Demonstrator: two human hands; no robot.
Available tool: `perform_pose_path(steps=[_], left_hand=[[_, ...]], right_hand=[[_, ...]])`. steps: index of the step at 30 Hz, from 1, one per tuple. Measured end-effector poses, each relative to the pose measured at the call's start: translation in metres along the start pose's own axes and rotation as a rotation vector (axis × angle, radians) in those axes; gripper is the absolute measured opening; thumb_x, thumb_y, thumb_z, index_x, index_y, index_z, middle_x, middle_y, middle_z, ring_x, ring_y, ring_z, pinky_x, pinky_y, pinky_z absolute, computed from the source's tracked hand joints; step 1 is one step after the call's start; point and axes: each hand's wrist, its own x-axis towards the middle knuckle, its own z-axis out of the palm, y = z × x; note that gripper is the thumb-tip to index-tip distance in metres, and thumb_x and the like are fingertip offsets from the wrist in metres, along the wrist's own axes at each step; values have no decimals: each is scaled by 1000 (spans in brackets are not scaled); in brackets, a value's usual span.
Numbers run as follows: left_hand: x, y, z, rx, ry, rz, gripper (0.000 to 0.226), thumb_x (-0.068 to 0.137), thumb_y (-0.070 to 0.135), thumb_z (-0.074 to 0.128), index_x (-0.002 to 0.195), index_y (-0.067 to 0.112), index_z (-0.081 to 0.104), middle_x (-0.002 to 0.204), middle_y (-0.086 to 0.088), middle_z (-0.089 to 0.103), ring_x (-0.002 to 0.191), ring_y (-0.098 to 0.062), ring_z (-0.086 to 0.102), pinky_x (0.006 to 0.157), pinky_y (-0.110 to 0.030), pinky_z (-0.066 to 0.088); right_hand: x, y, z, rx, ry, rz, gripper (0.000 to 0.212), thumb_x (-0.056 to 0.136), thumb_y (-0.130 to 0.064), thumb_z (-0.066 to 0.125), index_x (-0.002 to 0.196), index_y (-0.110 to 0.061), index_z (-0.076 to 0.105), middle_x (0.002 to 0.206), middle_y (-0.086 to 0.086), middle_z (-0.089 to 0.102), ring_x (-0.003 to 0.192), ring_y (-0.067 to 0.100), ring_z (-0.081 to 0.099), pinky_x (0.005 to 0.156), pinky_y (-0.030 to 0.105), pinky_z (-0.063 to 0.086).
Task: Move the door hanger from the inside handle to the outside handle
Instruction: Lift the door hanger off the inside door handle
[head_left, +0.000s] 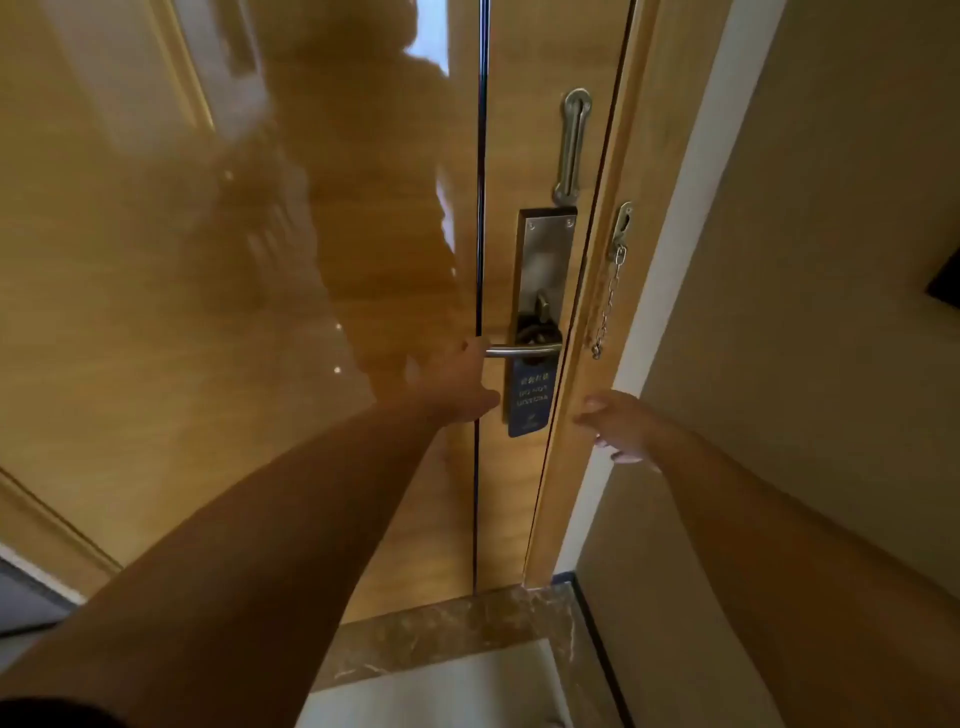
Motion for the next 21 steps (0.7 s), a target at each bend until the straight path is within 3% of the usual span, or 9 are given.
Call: perform_pose_path(steps=[3,5,7,9,11,13,15,19,21], left_hand=[[24,-4,-6,-41,-31,-36,70,77,27,68,136,20,31,133,-12,42,117,-31,45,92,-43,43],[41,-9,-11,-83,-35,-68,68,77,24,68,135,20,32,131,-11,43,117,-30,45,88,-38,42],[57,-9,-13,-118,-78,-80,68,79,22,68,136,18,32,132,-13,43,117,-30,45,90,-39,42],[72,-10,-12,-51,-165,-63,65,80,21,69,134,14,34,131,-16,48,115,-31,48,87,-36,43],[88,-9,-7,15,-259,-62,60,81,20,69,132,10,37,127,-16,52,111,-31,52,81,-34,44],[100,-9,-2,14,-343,-73,54,82,19,67,128,9,40,124,-15,55,107,-29,54,77,-32,43],[109,-11,4,-7,-418,-87,49,83,18,65,126,10,44,121,-12,56,105,-25,54,77,-31,41],[121,-20,12,2,-488,-141,48,82,25,67,125,19,46,122,-8,56,107,-25,53,87,-38,45],[127,-23,14,18,-502,-143,43,80,25,69,119,19,50,118,-8,58,105,-26,54,91,-41,47]], right_hand=[[37,-21,-5,-10,8,-55,55,86,-22,62,136,-12,41,134,16,49,117,32,53,85,39,48],[67,-39,-7,0,22,-132,47,84,-16,64,127,-11,48,116,13,59,99,26,58,81,39,52],[94,-51,-9,-34,72,-197,39,82,-12,64,120,-12,53,91,5,61,75,18,58,62,30,52],[117,-51,-11,-27,67,-207,43,82,-6,61,124,-13,51,89,2,59,72,16,56,53,24,42],[141,-41,-12,-47,70,-163,47,83,-1,56,128,-9,49,98,8,60,81,24,59,58,28,45],[160,-30,-13,-129,52,-103,40,86,0,49,126,-2,50,106,20,60,93,37,60,74,40,51],[173,-23,-11,-31,3,-48,32,87,3,48,119,-1,52,99,19,59,93,38,59,87,48,49],[190,-11,-11,19,16,-66,25,83,4,58,106,-5,53,102,20,60,101,37,59,78,37,47],[188,-7,-13,-12,11,-90,24,79,-1,66,95,-13,53,95,11,62,99,32,60,83,42,51]])
